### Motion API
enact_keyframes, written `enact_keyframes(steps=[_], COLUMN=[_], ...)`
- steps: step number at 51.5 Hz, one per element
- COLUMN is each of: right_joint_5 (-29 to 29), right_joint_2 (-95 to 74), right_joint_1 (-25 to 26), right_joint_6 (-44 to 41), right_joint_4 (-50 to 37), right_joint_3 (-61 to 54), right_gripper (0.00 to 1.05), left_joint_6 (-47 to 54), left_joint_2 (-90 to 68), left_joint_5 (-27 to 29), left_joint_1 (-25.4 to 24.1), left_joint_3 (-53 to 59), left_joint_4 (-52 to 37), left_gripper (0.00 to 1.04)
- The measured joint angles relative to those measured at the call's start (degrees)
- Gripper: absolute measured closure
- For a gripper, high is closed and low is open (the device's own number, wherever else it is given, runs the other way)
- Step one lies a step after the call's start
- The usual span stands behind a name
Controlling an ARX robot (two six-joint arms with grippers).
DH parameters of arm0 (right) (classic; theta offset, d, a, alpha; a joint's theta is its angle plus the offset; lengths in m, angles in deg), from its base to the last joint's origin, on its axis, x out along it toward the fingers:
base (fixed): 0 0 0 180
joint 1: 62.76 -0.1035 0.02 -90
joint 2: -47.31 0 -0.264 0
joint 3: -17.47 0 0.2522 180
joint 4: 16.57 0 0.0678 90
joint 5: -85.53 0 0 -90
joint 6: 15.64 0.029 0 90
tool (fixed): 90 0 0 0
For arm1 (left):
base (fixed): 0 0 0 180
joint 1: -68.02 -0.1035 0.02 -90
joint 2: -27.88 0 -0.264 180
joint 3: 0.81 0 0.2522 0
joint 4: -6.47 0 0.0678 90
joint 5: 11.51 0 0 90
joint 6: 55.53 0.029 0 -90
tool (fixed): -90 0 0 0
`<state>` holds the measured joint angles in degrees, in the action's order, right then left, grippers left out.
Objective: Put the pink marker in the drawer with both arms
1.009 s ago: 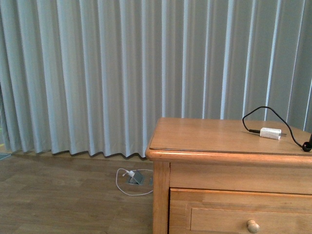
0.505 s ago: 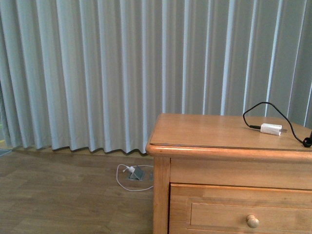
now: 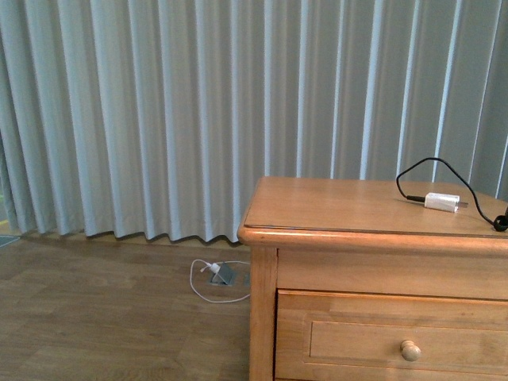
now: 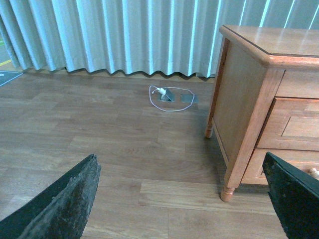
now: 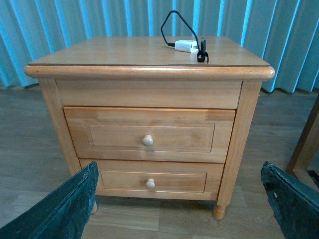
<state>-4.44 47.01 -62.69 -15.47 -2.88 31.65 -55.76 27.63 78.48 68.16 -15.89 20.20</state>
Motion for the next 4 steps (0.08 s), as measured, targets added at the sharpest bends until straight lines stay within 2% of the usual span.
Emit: enact_keyframes(steps=[4], right_joint_5=[0.00], right_joint_2=[0.00], right_joint_1=[0.00], right_joint_6=[0.00], right_joint_4=[0.00], right_joint_3=[0.00], right_gripper=[0.08], left_joint_6=[0.00], left_joint_2=[0.00], left_joint_5=[0.02], left_joint_1=[0.00], left_joint_3=[0.00], left_joint_4=[0.00], left_gripper=[0.06])
